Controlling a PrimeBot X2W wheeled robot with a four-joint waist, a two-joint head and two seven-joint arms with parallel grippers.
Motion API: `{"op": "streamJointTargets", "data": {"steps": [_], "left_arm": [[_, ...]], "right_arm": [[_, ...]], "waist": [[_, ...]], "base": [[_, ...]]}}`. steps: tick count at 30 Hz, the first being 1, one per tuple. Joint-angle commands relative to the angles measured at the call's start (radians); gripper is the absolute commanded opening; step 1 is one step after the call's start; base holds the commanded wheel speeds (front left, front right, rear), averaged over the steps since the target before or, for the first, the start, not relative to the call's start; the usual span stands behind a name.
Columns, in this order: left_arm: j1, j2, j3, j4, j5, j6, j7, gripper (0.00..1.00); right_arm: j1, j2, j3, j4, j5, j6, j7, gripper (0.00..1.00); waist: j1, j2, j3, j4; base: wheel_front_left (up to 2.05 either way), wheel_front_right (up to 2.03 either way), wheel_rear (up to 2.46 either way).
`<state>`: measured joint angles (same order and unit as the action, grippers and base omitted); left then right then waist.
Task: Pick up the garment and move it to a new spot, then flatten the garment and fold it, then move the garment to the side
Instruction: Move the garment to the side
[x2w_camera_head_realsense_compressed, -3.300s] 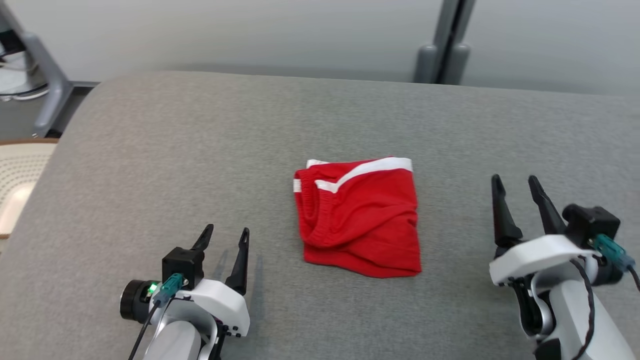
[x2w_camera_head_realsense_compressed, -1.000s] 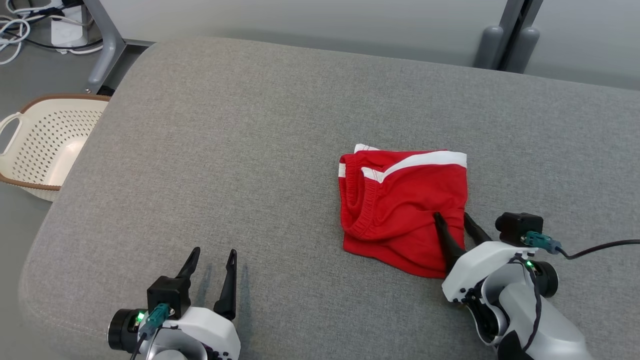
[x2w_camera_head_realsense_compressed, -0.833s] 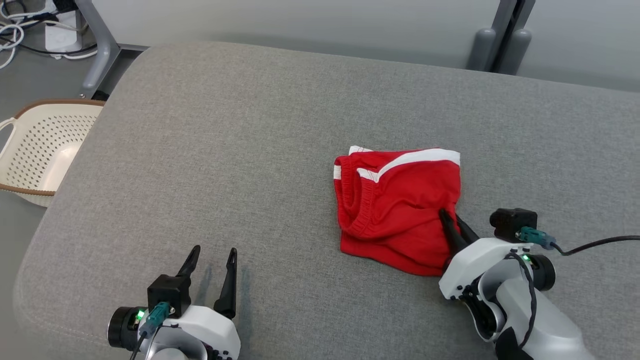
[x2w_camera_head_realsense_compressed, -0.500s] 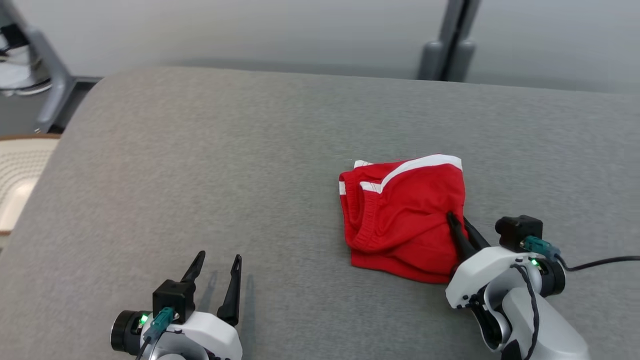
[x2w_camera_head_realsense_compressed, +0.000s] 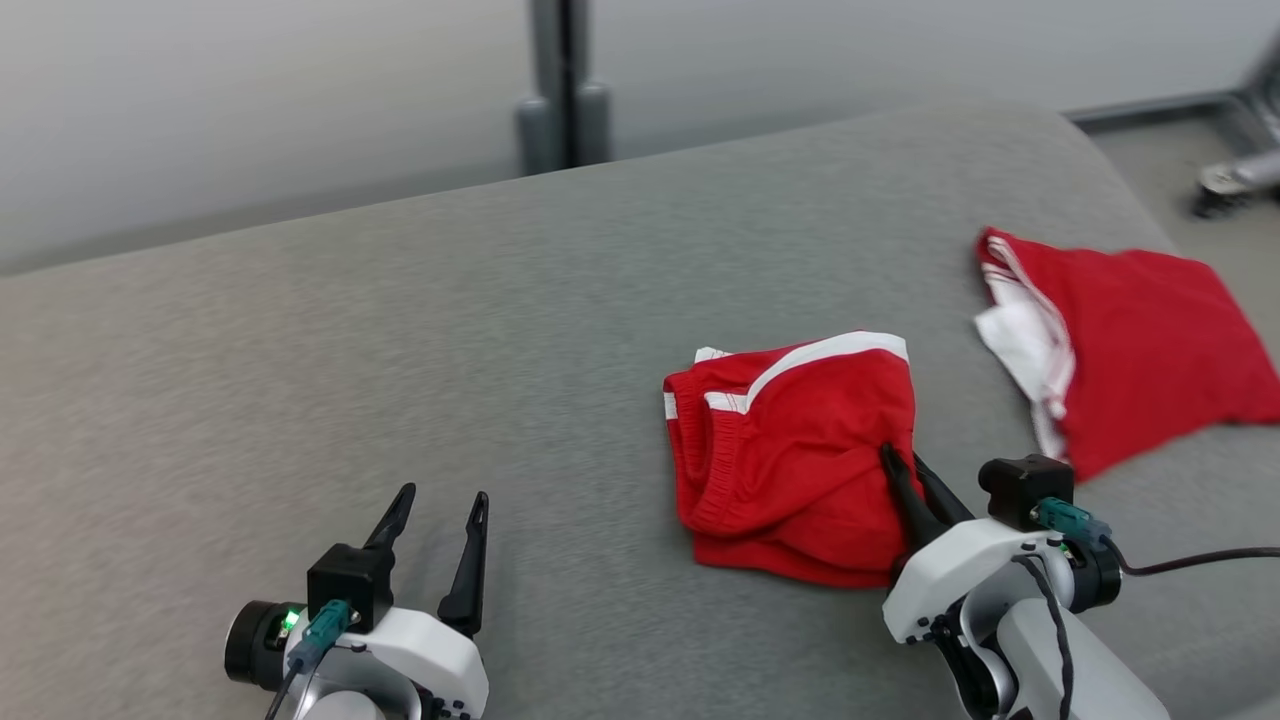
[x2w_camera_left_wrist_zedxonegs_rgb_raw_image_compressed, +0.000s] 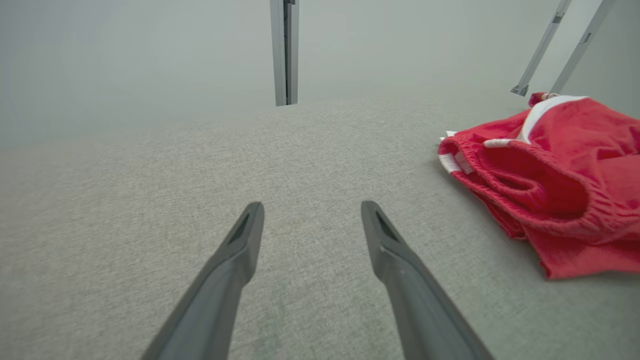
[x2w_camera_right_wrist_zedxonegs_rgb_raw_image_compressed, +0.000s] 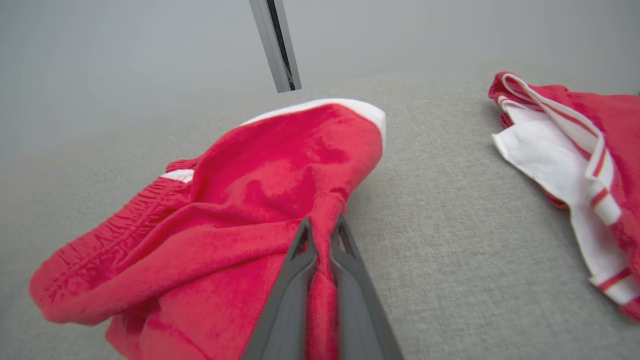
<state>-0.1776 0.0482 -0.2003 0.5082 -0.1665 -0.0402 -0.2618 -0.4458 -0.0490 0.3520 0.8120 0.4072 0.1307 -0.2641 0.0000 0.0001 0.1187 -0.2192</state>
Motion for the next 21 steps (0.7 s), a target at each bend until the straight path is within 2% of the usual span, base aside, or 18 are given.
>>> {"op": "streamJointTargets", "data": {"steps": [1, 5, 10, 17, 21], "left_arm": [[-0.016, 0.005, 0.004, -0.002, 0.006, -0.001, -0.004, 1.0], [-0.031, 0.005, 0.0, -0.007, 0.013, -0.008, -0.003, 1.0], [-0.047, 0.006, -0.019, 0.006, 0.032, -0.01, -0.003, 1.0], [-0.08, 0.006, -0.05, 0.006, 0.032, -0.013, -0.003, 1.0], [-0.089, 0.006, -0.048, 0.005, 0.04, -0.016, -0.003, 1.0]], "right_arm": [[0.003, -0.005, 0.004, -0.01, 0.008, 0.0, 0.0, 0.0], [0.002, -0.005, 0.034, -0.028, 0.023, 0.0, 0.001, 0.0], [-0.021, -0.005, 0.035, -0.042, 0.006, 0.0, 0.0, 0.0], [-0.062, -0.004, 0.027, -0.038, -0.039, 0.0, 0.0, 0.0], [-0.122, -0.004, -0.024, -0.025, -0.119, 0.0, 0.0, 0.0]], "waist": [[0.0, -0.0001, 0.023, -0.13], [0.0, -0.0001, 0.049, -0.208], [0.0, -0.0001, 0.072, -0.258], [0.0, -0.0001, 0.099, -0.254], [0.0, -0.0001, 0.122, -0.23]], "base": [[0.0, 0.0, 0.0], [0.0, 0.0, 0.0], [0.0, 0.0, 0.0], [0.0, 0.0, 0.0], [0.0, 0.0, 0.0]]}}
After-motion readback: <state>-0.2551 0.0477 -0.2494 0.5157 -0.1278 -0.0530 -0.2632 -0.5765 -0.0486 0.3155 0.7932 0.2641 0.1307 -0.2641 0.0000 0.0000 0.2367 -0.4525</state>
